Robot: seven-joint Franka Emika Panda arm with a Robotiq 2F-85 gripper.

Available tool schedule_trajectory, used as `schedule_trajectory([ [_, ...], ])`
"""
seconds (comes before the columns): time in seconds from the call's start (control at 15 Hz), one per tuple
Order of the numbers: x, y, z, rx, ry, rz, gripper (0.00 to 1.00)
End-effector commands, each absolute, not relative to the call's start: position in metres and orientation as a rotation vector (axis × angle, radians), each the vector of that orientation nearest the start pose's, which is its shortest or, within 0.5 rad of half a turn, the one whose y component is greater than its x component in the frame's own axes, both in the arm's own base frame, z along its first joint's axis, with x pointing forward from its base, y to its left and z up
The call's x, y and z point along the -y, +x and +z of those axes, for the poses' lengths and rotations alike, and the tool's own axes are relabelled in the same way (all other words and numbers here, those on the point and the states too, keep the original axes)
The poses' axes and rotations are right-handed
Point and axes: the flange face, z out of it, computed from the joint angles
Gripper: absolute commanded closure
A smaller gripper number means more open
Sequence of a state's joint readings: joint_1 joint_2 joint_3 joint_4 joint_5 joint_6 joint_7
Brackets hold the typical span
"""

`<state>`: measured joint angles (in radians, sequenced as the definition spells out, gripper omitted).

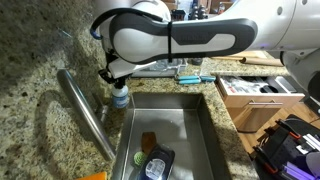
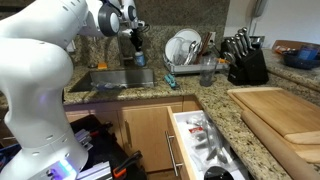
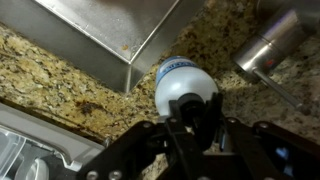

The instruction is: Move the white bottle from the drawer to beside the tap

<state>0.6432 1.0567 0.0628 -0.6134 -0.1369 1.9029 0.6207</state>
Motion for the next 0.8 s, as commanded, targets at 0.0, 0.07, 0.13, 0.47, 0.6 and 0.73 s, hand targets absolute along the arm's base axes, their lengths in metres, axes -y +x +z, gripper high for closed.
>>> schedule_trajectory([
  [0.0,-0.4990,0.6469,0.3742,0.102,-3.071,-0.374,0.94],
  [0.07,-0.4993,0.6468,0.3734,0.108,-3.081,-0.386,0.94],
  [0.13,-0.4997,0.6470,0.3743,0.121,-3.084,-0.400,0.94],
  [0.47,-0.4995,0.6462,0.3753,0.122,-3.060,-0.376,0.77],
  [0.6,-0.5002,0.6472,0.3757,0.141,-3.037,-0.370,0.94],
  [0.73,-0.5016,0.6508,0.3805,0.138,-2.994,-0.398,0.94],
])
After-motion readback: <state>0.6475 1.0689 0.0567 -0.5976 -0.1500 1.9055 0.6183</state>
